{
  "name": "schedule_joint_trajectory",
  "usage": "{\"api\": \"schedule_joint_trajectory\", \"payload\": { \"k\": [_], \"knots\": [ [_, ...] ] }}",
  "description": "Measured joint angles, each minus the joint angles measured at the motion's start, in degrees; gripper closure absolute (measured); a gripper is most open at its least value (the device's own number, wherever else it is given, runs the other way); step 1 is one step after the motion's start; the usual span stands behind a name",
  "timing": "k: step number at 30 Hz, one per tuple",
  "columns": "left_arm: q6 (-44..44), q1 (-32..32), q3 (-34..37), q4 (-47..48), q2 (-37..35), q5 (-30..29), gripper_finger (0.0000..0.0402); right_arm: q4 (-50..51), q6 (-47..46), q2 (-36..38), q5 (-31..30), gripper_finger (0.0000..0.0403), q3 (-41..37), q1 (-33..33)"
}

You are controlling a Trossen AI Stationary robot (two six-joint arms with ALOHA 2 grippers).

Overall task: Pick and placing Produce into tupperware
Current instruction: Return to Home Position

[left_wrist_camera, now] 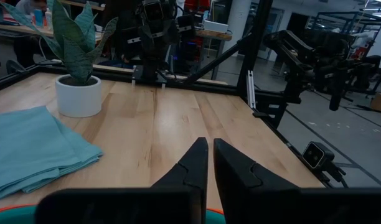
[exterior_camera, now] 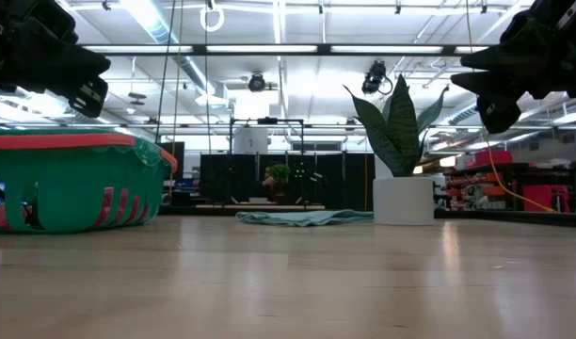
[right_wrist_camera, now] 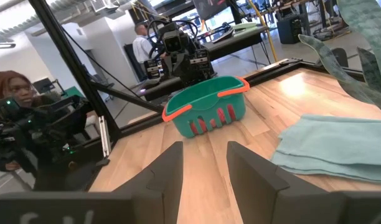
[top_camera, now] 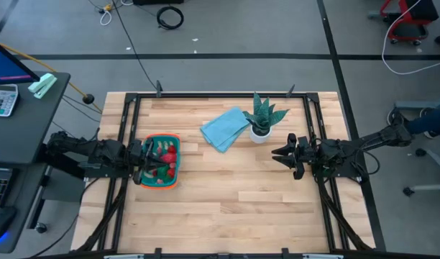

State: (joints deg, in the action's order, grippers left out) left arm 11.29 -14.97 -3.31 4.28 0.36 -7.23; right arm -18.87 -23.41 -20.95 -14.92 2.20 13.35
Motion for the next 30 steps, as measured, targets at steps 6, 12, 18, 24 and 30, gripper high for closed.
{"api": "schedule_joint_trajectory", "payload": {
  "k": [6,12,18,24,30],
  "knots": [
    [0.0,0.0,0.0,0.0,0.0,0.0,0.0379,0.0,0.0,0.0,0.0,0.0270,0.0,0.0],
    [0.0,0.0,0.0,0.0,0.0,0.0,0.0378,0.0,0.0,0.0,0.0,0.0270,0.0,0.0],
    [0.0,0.0,0.0,0.0,0.0,0.0,0.0367,0.0,0.0,0.0,0.0,0.0270,0.0,0.0],
    [0.0,0.0,0.0,0.0,0.0,0.0,0.0368,0.0,0.0,0.0,0.0,0.0270,0.0,0.0],
    [0.0,0.0,0.0,0.0,0.0,0.0,0.0378,0.0,0.0,0.0,0.0,0.0270,0.0,0.0]
  ]
}}
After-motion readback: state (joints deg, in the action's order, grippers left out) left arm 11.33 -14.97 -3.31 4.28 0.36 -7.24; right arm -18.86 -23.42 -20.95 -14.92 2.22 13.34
